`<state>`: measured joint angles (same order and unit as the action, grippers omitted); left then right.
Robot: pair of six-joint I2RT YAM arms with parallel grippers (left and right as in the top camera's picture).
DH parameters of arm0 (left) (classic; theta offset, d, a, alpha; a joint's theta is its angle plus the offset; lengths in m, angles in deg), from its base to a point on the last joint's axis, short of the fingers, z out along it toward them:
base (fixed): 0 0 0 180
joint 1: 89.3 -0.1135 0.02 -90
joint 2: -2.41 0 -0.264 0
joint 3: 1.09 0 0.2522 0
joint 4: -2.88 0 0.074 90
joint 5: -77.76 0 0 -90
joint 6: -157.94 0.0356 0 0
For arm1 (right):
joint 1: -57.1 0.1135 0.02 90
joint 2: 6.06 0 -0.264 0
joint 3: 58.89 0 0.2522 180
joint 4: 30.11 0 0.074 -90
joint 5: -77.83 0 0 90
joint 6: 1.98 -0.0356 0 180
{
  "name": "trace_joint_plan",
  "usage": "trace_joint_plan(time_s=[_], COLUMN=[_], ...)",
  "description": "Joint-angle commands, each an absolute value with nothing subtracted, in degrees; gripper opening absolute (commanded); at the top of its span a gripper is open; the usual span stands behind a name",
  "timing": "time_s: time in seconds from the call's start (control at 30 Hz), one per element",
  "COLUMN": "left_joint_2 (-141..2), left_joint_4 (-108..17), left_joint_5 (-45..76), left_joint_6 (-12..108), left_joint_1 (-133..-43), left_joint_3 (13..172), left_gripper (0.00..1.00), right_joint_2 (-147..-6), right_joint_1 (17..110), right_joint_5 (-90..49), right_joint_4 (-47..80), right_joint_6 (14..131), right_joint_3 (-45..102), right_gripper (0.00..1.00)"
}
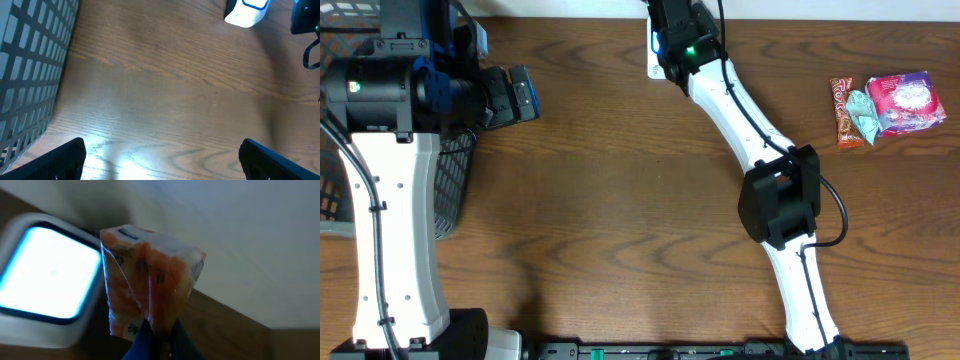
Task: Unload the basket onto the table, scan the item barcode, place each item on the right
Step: 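Hold the orange packet up in front of the scanner, then carry the orange packet right and drop it on the pile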
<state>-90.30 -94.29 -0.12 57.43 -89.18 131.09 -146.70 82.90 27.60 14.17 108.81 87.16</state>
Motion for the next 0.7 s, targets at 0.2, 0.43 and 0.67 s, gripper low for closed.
trace_joint_plan(time_s=[0.2, 0.43, 0.67], left_joint_2=[-90.8, -90.8, -90.8], left_joint_4=[-94.4, -94.4, -94.4], left_joint_5=[0.4, 0.4, 0.4], left_joint_6=[57.2, 57.2, 57.2], left_joint_1=[-89.1, -89.1, -89.1], left_joint_3=[131.0, 131.0, 131.0], left_gripper=[0.98, 0.98, 0.98], right_joint_2=[-147.7, -147.7, -147.7], right_joint_1=[72.4, 59.9, 51.2], right_joint_5=[53.5, 53.5, 40.7], right_joint_4=[20.7, 36.2, 45.3], right_joint_6=[109.4, 101.9, 94.7], right_joint_3=[86.9, 86.9, 86.9], right_gripper=[0.01, 0.01, 0.04])
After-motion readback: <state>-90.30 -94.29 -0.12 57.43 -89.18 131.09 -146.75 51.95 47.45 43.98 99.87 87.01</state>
